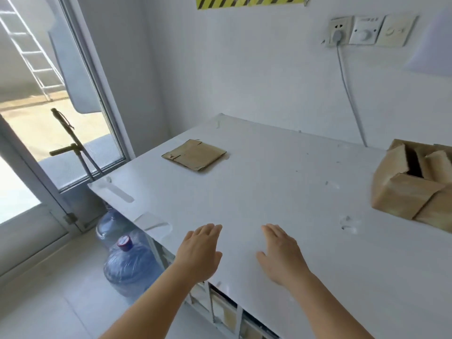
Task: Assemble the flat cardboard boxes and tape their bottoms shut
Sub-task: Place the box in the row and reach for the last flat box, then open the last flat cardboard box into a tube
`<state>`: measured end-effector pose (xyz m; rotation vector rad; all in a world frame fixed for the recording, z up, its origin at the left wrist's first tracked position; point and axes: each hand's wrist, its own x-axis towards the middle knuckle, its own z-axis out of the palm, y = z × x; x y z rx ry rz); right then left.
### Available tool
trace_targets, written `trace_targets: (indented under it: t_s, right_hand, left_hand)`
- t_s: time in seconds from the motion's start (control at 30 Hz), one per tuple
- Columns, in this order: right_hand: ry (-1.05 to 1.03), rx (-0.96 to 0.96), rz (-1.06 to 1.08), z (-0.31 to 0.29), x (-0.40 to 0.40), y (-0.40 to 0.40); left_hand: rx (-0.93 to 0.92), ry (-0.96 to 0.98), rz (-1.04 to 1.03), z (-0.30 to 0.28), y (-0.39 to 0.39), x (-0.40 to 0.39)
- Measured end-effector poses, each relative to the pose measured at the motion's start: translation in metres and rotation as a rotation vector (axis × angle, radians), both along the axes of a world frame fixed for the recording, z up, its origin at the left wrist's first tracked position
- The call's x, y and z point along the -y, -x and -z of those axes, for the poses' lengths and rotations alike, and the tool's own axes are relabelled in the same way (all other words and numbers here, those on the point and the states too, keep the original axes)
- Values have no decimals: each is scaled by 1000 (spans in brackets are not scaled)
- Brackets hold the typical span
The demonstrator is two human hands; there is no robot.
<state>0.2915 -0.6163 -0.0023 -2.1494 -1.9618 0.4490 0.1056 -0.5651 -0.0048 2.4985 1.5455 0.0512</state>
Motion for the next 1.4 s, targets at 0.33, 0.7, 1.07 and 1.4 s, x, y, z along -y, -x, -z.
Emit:
trace_targets:
  t_s: [0.33, 0.7, 1.07, 1.4]
  right_hand:
    - [-14, 13, 33, -14, -85, 113]
    - [23, 45, 48, -5, -175, 151]
    - [48, 12, 131, 9, -316, 151]
    - [144, -125, 397, 38, -389, 151]
  left_hand:
    - [31, -65, 55, -24, 109, -89]
    - [45, -46, 32, -12, 159, -177]
    - [30, -8, 8, -9, 161, -326]
    - [106, 82, 18, 31, 150, -443]
